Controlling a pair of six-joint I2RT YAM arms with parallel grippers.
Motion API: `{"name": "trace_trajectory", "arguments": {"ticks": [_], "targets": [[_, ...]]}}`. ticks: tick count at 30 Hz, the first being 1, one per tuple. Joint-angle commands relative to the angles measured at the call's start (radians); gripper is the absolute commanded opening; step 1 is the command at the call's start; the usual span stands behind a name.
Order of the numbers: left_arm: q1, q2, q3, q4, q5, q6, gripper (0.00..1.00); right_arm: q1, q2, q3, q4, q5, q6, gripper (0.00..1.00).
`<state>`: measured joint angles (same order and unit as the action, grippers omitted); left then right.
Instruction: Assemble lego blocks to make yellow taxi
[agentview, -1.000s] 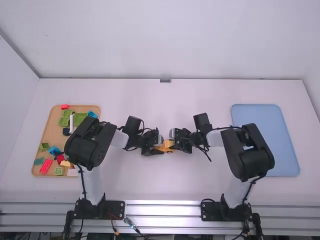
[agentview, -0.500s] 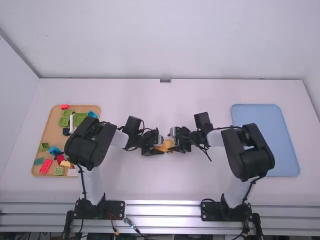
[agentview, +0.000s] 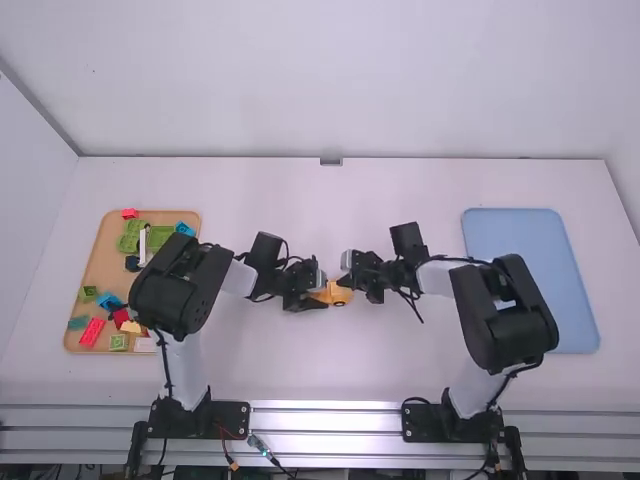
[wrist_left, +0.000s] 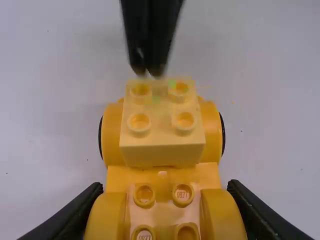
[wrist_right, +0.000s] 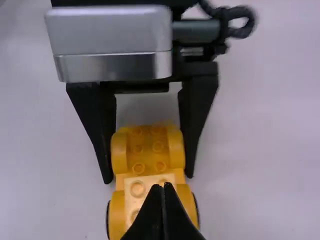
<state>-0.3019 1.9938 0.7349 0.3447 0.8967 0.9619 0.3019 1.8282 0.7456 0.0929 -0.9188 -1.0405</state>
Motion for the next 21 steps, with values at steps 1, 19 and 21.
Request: {"name": "trace_trajectory", "arguments": {"ticks": [1,19,21], "targets": [[-0.001,0.016,0.01,-0.003,0.029,-0.003,0.25,0.008,0.032,-0.006,-0.007,0.076,0.014,0.0],[-0.001,0.016,0.01,0.003,0.029,-0.005,0.23,0.028,0.06,-0.006,-0.021,0.131,0.019,0.0],[-0.001,0.016,0.01,0.002,0.03,-0.004,0.23,0.035,0.06,-0.005,-0.018,0.132,0.019,0.0]]}}
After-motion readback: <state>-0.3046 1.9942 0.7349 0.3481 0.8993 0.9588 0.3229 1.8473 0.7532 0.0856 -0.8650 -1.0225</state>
